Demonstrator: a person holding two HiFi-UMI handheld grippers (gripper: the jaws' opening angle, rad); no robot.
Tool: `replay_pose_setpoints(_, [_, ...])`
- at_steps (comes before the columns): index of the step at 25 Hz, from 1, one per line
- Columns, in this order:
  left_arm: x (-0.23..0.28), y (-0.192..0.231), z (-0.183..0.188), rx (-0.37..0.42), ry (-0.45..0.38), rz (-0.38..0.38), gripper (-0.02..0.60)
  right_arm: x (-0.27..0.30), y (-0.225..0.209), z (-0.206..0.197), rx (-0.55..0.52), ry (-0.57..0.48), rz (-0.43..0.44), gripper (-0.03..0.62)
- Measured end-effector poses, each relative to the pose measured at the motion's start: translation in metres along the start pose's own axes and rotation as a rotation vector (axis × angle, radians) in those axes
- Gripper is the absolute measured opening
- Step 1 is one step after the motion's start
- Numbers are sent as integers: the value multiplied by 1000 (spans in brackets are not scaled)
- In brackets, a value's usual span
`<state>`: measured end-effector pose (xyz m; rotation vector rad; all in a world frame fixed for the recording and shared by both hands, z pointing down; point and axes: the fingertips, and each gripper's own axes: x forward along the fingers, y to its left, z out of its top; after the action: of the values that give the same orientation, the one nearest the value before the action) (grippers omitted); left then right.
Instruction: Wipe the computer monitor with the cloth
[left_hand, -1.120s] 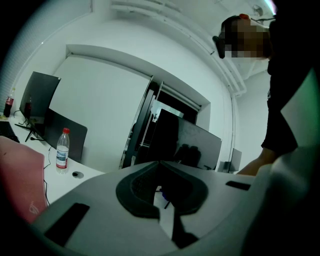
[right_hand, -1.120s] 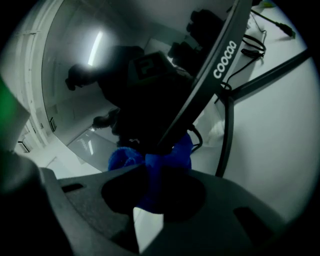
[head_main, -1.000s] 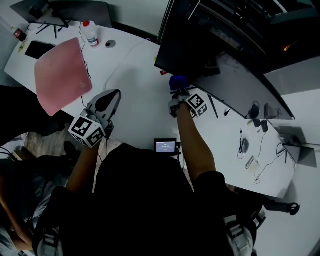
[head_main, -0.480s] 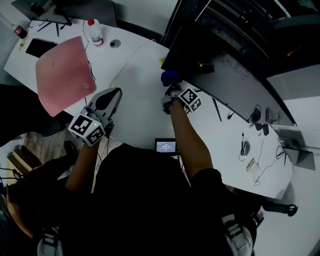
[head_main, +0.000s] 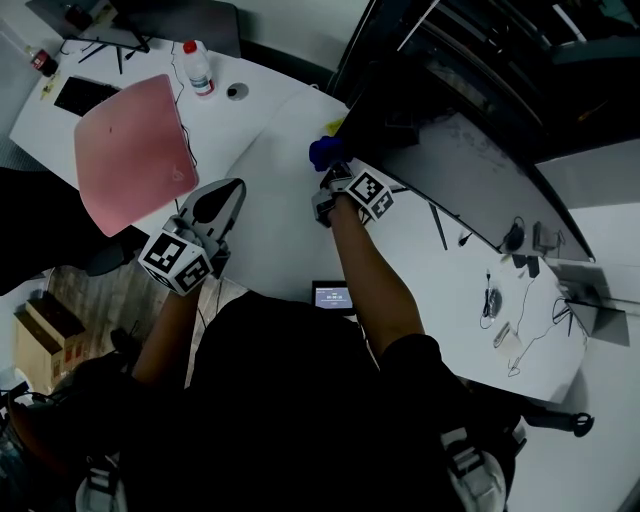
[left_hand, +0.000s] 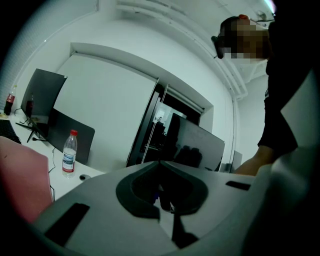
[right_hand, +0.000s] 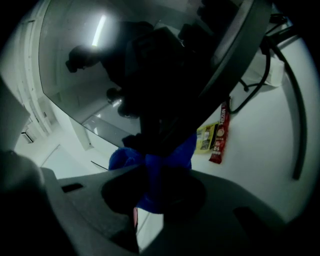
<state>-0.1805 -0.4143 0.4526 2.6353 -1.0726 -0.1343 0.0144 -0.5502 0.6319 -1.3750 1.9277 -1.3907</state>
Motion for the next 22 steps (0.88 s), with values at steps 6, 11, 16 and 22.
replay_pose_setpoints(6, [-3,7,2,0,-2,8,-6,21,15,-14,-5,27,13,92])
replay_pose_setpoints(11, [-3,7,2,-2,-6,8,-6,34,32,-7,2,-14,15,92])
replay_pose_setpoints(16, [-4,6,3,0,-14,3,-6,26,42,1,24,-76,16,92])
replay_pose_setpoints(22, [-2,0,5,3,-19,-21,-6,15,55,8,40,-96,38,91])
